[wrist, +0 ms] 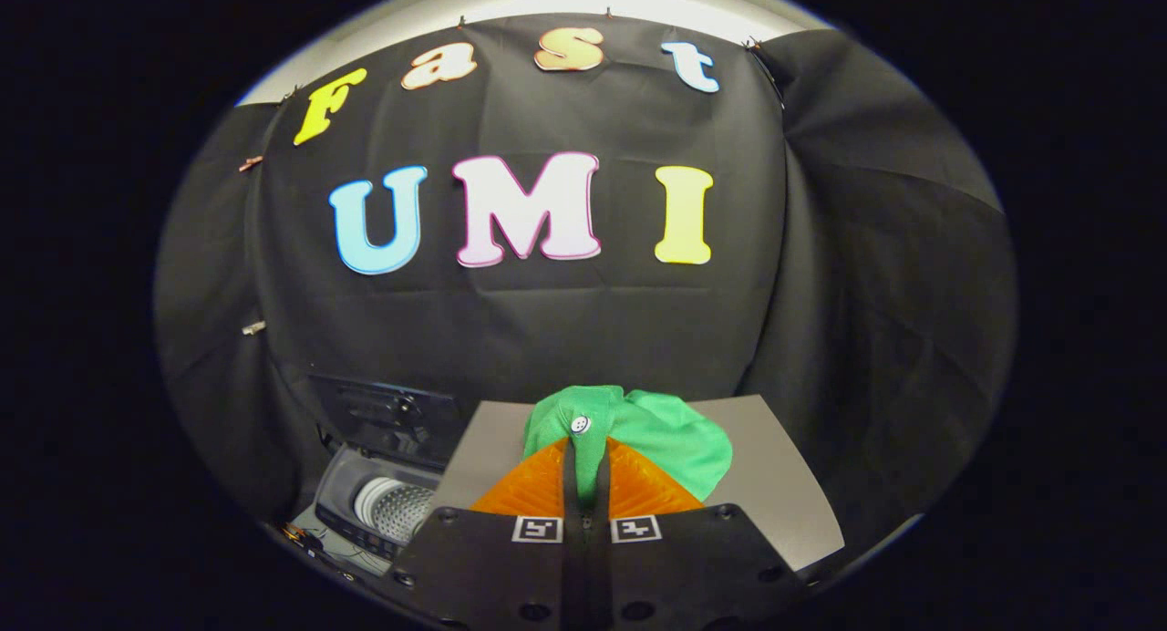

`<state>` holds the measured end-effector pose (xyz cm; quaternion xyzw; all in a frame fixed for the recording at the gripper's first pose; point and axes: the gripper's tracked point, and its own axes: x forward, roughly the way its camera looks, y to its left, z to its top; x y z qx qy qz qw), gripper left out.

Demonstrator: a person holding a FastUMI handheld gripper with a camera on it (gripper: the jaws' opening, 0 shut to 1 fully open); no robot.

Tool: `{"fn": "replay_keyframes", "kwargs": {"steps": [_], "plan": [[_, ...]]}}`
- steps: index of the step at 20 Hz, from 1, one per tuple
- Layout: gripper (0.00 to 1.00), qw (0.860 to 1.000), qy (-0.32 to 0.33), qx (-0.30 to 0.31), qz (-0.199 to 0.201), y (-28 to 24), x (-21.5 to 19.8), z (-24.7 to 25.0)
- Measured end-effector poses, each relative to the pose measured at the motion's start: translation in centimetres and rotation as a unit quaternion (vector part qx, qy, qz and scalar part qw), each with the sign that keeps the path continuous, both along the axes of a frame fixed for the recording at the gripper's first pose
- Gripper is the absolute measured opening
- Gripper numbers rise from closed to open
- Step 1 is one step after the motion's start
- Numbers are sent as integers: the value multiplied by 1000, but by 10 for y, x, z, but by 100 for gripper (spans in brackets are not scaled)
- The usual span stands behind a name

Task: Put the clothes into the washing machine and then close the washing machine lid.

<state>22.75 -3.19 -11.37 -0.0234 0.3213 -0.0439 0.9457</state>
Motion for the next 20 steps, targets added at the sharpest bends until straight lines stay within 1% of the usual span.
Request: {"fn": "replay_keyframes", "kwargs": {"steps": [6, 10, 14, 20], "plan": [[4, 995, -66, 44, 61, 82, 12, 48], [4, 989, -72, 54, 119, 143, 15, 51], [4, 979, -66, 81, 173, 203, 9, 39], [4, 962, -27, 118, 244, 274, 2, -20]]}}
